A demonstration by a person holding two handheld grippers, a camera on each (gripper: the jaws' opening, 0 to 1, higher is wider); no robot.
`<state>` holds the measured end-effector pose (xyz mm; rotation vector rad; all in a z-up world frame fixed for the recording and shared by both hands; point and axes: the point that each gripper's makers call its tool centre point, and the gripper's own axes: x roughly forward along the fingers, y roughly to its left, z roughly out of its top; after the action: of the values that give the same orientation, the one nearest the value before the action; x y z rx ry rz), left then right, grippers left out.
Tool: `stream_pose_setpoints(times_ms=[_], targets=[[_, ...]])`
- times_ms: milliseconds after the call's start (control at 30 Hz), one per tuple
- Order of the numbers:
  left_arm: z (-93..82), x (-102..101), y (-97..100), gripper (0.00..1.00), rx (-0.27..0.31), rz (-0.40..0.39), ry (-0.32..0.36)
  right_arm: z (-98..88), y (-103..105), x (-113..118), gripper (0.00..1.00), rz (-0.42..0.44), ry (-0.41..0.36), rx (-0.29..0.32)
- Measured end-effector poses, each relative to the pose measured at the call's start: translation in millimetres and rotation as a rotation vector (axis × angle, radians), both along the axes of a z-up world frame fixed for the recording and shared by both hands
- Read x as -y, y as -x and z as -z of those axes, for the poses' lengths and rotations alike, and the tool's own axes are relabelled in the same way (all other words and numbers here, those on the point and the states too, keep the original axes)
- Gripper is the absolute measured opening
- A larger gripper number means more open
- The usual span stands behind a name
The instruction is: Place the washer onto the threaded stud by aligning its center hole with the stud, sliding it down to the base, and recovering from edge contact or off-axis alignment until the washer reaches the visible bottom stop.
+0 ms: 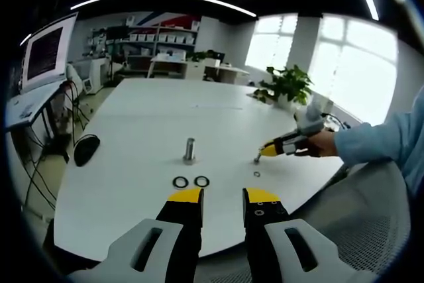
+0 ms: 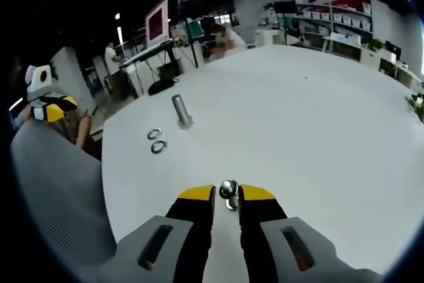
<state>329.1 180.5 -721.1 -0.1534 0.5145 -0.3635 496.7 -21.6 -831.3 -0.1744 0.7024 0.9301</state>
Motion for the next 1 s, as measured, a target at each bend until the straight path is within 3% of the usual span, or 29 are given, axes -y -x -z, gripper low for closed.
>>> stream_pose_setpoints(times_ms=[367,533,733,1000], targets=[[0.0,0,0.0,0.21,0.001,0.0,0.0,1.2,-4,5,0.16,0.008,0.021,0.011],[0.2,0,0.0,0.21,0.0,0.0,0.0,10.2,1,7,0.16,0.0,0.046,-0.024],[0.2,0,0.0,0.21,-0.001,-0.001,0.0,23.6,14,4,0.16,-0.044,0.087,-0.08],[0.2,0,0.1,0.21,-0.002,-0.002,0.0,31.9,30,-5,0.16,-0.147,0.149,-0.077]])
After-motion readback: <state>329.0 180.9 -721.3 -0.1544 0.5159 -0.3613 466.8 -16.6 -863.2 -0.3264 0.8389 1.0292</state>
